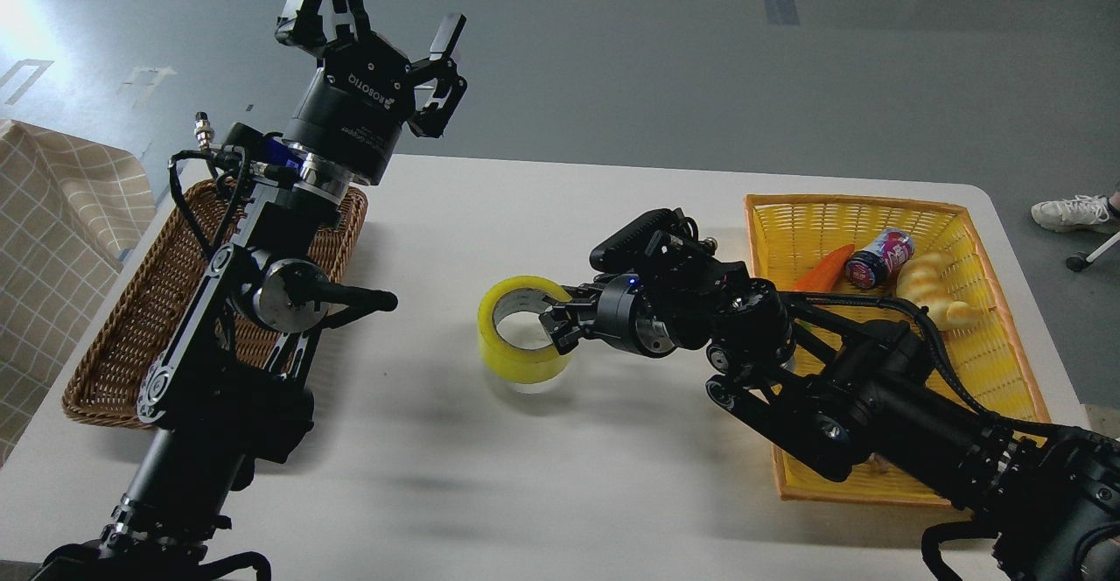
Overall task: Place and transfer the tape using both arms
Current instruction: 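Lift the tape roll and carry it to the table center, then set the tape roll down, open the right gripper and withdraw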
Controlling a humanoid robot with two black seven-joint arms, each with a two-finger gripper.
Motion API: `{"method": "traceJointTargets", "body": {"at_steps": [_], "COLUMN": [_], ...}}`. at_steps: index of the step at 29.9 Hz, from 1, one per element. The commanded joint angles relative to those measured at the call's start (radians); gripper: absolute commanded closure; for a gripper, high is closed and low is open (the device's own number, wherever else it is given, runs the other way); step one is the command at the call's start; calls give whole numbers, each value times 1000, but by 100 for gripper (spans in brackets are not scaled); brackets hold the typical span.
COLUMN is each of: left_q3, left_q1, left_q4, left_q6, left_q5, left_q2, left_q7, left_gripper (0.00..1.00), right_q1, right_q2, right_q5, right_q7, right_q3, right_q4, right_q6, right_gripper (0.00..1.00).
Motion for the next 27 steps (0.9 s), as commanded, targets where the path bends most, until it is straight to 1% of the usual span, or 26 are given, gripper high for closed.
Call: {"method": "traceJointTargets", "body": {"at_steps": [1, 4, 5, 6, 7, 8, 9, 12, 13, 16, 21, 27], "left_q3": [-6, -6, -6, -6, -6, -6, -6, -6, -7, -7, -13, -12], "left_q1": [9, 9, 9, 9, 9, 9, 9, 9, 9, 11, 11, 11], "left_q4": [-6, -9, -11, -11, -11, -11, -11, -11, -11, -11, -11, -11], "left_q6": [0, 0, 0, 0, 0, 0, 0, 0, 0, 0, -1, 6], "left_q5": [0, 0, 0, 0, 0, 0, 0, 0, 0, 0, 0, -2], "left_q2": [0, 0, 0, 0, 2, 3, 5, 5, 5, 6, 8, 8], "left_q7": [1, -1, -1, -1, -1, -1, -1, -1, 1, -1, 1, 3], "left_gripper": [2, 2, 2, 2, 2, 2, 2, 2, 2, 2, 2, 2], "right_q1": [-2, -3, -3, -2, -2, -2, -2, -2, -3, -2, 6, 12], "right_q2": [0, 0, 0, 0, 0, 0, 0, 0, 0, 0, 0, 0], "right_q5": [0, 0, 0, 0, 0, 0, 0, 0, 0, 0, 0, 0], "right_q7": [0, -2, -2, -2, -3, -3, -3, -2, -2, -2, -2, -2], "right_q3": [0, 0, 0, 0, 0, 1, 1, 6, 9, 27, 107, 193], "right_q4": [-2, -3, -5, -5, -9, -12, -12, -15, -17, -25, -39, -5], "right_q6": [0, 0, 0, 0, 0, 0, 0, 0, 0, 0, 0, 0], "right_gripper": [89, 88, 85, 80, 52, 36, 23, 15, 9, 4, 1, 1]}}
